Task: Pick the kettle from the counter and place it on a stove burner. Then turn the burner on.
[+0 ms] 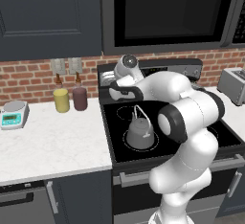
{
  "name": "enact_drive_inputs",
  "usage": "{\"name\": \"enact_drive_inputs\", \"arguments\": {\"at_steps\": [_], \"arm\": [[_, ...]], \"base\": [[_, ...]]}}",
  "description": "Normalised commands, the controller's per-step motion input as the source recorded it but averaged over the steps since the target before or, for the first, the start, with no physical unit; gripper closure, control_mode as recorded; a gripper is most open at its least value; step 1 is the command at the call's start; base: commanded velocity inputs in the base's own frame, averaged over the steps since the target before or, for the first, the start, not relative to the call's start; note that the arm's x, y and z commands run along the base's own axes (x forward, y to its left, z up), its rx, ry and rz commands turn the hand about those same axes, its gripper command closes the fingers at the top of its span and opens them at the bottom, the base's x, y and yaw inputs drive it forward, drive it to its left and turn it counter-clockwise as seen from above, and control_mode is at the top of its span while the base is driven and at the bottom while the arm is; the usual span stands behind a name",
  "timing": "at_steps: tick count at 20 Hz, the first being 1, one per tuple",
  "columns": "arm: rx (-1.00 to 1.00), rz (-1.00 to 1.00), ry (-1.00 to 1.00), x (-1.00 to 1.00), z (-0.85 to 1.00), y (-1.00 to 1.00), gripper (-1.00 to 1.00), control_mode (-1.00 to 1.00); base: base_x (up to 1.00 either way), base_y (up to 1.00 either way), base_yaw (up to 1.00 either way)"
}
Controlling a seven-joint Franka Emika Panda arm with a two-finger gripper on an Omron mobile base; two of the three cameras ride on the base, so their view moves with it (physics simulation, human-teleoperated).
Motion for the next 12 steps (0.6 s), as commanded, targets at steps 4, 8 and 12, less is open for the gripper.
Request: {"name": "enact_drive_inputs", "arguments": {"at_steps": [4,8,12], "arm": [[0.0,0.0,-0.01,0.06,0.0,0.0,-1.0,-1.0],[0.0,0.0,-0.06,0.17,0.0,0.0,-1.0,-1.0],[0.0,0.0,-0.1,0.21,0.0,0.0,-1.0,-1.0]], "base": [[0.0,0.0,0.0],[0.0,0.0,0.0],[0.0,0.0,0.0]]}}
